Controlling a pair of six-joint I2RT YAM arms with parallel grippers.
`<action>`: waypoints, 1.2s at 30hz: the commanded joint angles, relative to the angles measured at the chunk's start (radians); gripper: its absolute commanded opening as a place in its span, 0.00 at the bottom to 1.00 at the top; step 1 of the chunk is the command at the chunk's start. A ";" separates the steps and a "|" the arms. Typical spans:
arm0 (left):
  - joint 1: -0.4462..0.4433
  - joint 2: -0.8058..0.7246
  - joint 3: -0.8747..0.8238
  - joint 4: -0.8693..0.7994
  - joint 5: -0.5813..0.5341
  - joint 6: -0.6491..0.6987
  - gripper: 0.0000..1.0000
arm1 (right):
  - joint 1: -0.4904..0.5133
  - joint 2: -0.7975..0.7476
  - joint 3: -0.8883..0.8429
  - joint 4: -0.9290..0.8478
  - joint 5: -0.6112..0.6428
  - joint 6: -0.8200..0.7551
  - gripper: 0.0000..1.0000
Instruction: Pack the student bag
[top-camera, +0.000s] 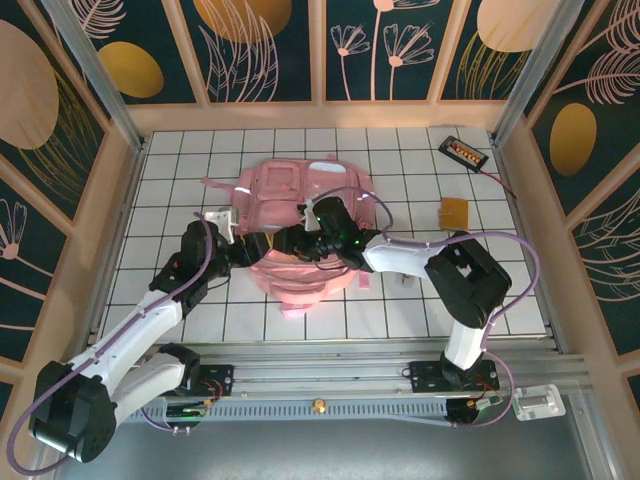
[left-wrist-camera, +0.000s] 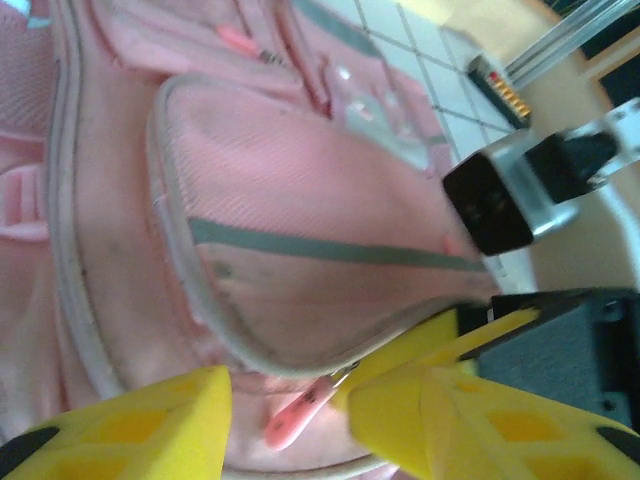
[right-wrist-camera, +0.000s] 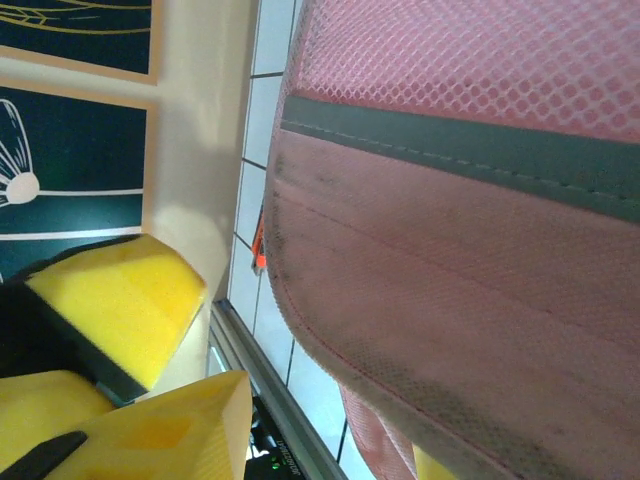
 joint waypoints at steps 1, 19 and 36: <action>-0.003 0.011 -0.011 -0.073 0.015 0.130 0.48 | -0.035 -0.018 -0.045 0.073 0.028 0.050 0.46; -0.066 0.229 0.168 -0.143 0.024 0.383 0.48 | -0.042 0.008 -0.036 0.144 -0.023 0.112 0.45; -0.069 0.242 0.127 -0.047 -0.050 0.415 0.45 | -0.043 0.027 -0.032 0.202 -0.047 0.181 0.45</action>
